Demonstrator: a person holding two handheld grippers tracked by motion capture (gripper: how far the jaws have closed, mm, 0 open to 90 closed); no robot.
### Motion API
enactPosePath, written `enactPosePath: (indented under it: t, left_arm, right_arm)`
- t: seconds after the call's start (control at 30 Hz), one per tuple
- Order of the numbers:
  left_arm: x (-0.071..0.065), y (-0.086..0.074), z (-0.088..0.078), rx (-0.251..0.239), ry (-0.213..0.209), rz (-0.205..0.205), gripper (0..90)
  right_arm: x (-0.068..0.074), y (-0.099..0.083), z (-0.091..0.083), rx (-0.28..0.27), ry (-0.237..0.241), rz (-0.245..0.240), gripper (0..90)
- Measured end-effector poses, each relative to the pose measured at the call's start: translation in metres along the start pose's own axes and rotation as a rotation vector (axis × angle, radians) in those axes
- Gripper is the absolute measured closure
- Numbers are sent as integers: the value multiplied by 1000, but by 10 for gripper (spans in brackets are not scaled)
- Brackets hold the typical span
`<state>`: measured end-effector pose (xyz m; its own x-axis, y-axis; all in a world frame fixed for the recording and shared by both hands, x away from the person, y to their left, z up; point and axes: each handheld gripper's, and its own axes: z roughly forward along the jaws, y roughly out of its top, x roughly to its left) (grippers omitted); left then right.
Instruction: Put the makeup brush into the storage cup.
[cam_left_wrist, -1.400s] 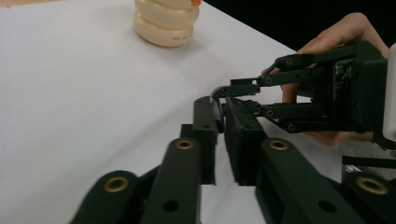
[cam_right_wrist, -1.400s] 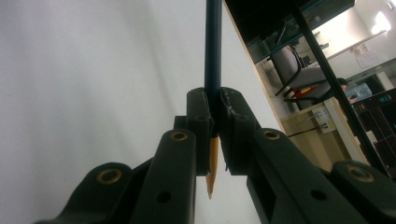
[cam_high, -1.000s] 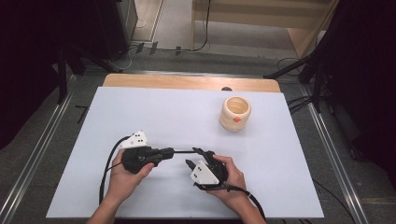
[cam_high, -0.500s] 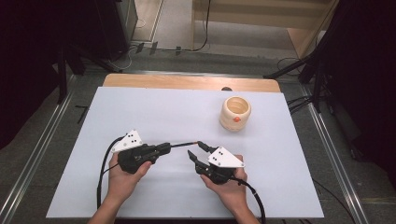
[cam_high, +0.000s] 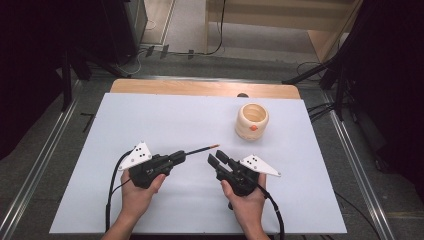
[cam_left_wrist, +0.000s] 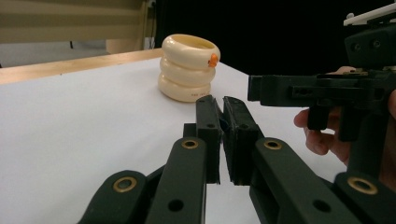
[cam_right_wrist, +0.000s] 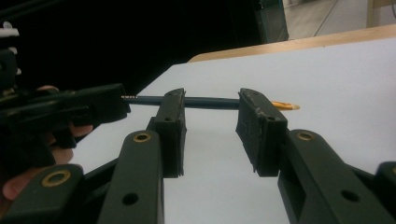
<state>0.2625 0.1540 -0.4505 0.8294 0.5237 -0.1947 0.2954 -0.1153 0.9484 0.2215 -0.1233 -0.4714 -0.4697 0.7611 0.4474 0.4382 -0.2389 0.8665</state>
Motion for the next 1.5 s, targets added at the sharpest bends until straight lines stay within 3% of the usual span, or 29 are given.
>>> enactPosePath:
  t: [0.1, 0.3, 0.47, 0.63, 0.8, 1.17, 1.5]
  left_arm:
    - [-3, -2, 2, -18, -3, 4, 863]
    - [-11, -7, 7, -47, 0, 19, 863]
    - [-16, -9, 9, -64, 3, 33, 863]
    - [-20, -10, 11, -69, 5, 53, 863]
    - [-24, -12, 14, -68, -5, 65, 863]
    - [-30, -15, 19, -74, -19, 96, 864]
    - [-35, -17, 22, -71, -47, 112, 863]
  right_arm:
    - [-1, 0, -1, -15, -8, 36, 626]
    - [-4, 0, -3, -17, 27, 153, 616]
    - [-5, -1, -1, -18, 18, 197, 575]
    - [-10, -2, 1, -9, 38, 295, 519]
    - [-16, -2, 4, 12, 37, 340, 458]
    - [-24, -3, 4, 34, 82, 470, 448]
    - [-30, -2, 4, 42, 92, 534, 476]
